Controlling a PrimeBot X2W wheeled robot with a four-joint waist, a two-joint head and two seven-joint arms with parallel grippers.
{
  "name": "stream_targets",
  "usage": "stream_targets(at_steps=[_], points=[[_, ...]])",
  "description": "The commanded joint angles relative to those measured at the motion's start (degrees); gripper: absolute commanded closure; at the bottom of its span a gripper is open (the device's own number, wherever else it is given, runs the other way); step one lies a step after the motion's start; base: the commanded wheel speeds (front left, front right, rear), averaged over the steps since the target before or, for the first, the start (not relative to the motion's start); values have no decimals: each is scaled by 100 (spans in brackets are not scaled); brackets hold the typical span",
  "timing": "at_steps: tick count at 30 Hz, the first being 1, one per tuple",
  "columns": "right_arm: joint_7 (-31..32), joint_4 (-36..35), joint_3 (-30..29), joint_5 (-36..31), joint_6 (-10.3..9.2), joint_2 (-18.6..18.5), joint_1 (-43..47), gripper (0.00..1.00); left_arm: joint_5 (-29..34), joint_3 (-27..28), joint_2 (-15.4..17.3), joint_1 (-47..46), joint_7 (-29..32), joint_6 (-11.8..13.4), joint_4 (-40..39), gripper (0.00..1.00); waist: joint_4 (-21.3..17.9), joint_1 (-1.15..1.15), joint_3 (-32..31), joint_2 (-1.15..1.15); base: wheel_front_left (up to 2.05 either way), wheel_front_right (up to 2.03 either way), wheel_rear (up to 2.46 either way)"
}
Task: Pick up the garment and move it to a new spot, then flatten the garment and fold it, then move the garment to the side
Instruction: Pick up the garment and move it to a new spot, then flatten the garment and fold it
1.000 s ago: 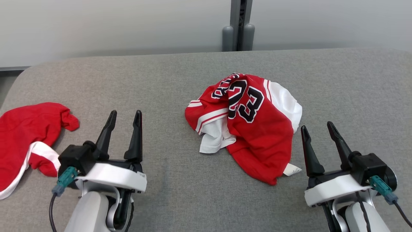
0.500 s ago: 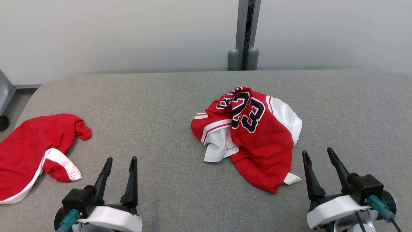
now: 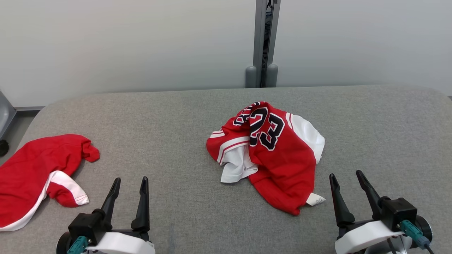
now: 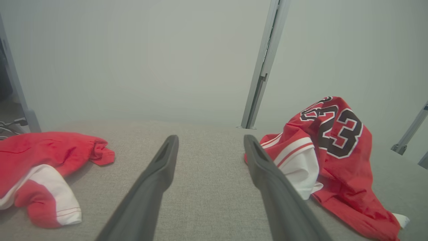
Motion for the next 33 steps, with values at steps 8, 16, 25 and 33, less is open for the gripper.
stream_targets(at_steps=[8, 16, 25, 33], points=[[-27, 6, 146, 84, 1, -38, 58, 0, 167, -3, 18, 80, -4, 50, 15, 0, -55, 0, -55, 0, 0, 0, 0], [-27, -38, 274, 154, 1, -38, 77, 0, -153, -104, 17, -32, -3, -11, 212, 0, -119, 0, -15, 0, 0, 0, 0], [-27, -12, 327, 124, 1, -39, -91, 0, -460, -702, 21, -920, -3, -207, 929, 0, -246, 0, 201, 0, 0, 0, 0], [-27, -45, 286, 45, 1, -38, -262, 0, -856, -1453, 19, -1746, -3, -322, 1670, 0, -347, 0, 475, 0, 0, 0, 0]])
